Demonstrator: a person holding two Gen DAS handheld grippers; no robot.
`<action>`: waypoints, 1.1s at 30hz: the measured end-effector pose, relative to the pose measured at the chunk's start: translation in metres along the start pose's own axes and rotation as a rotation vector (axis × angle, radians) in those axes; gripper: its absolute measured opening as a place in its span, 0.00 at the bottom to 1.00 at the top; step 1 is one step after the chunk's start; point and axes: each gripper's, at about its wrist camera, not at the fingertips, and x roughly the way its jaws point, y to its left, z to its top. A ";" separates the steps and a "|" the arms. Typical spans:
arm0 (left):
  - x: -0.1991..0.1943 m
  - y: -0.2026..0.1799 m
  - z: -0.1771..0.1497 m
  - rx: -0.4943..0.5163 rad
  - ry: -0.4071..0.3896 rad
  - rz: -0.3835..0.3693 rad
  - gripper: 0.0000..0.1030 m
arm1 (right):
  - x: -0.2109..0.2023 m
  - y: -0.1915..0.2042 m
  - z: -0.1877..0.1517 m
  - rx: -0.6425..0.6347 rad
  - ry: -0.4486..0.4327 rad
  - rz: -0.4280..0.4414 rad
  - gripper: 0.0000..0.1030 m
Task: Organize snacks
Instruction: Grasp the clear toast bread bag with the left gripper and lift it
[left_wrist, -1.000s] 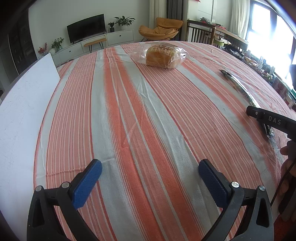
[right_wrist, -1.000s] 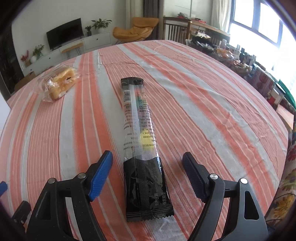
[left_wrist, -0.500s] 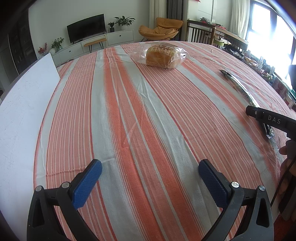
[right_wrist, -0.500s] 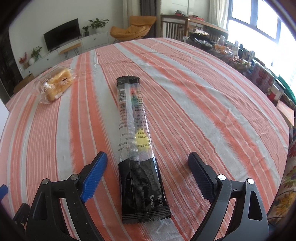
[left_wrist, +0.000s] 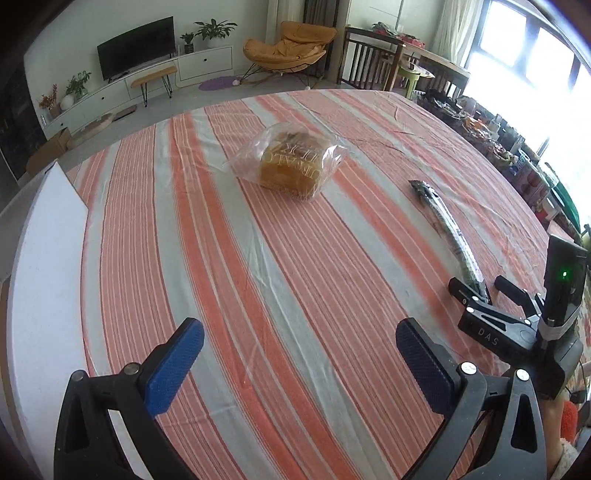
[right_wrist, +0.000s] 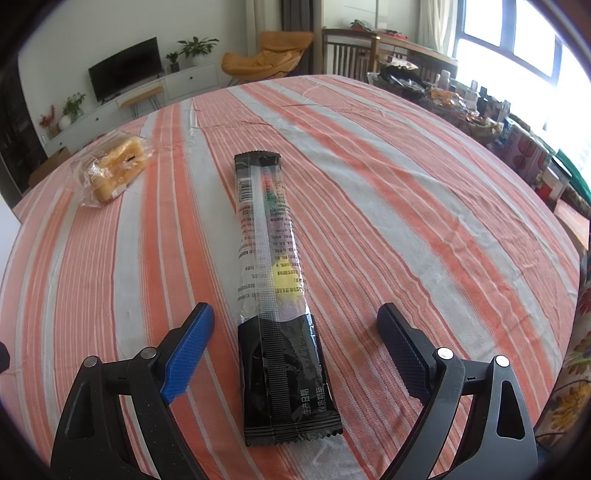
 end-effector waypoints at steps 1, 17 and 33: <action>0.001 -0.005 0.019 0.067 0.007 -0.019 1.00 | 0.000 0.000 0.000 0.000 0.000 0.000 0.90; 0.143 -0.010 0.146 0.343 0.161 0.062 1.00 | 0.003 0.004 0.001 -0.015 0.003 0.013 0.92; 0.084 0.007 0.056 0.068 0.018 0.173 0.75 | 0.004 0.003 0.003 -0.023 0.004 0.019 0.92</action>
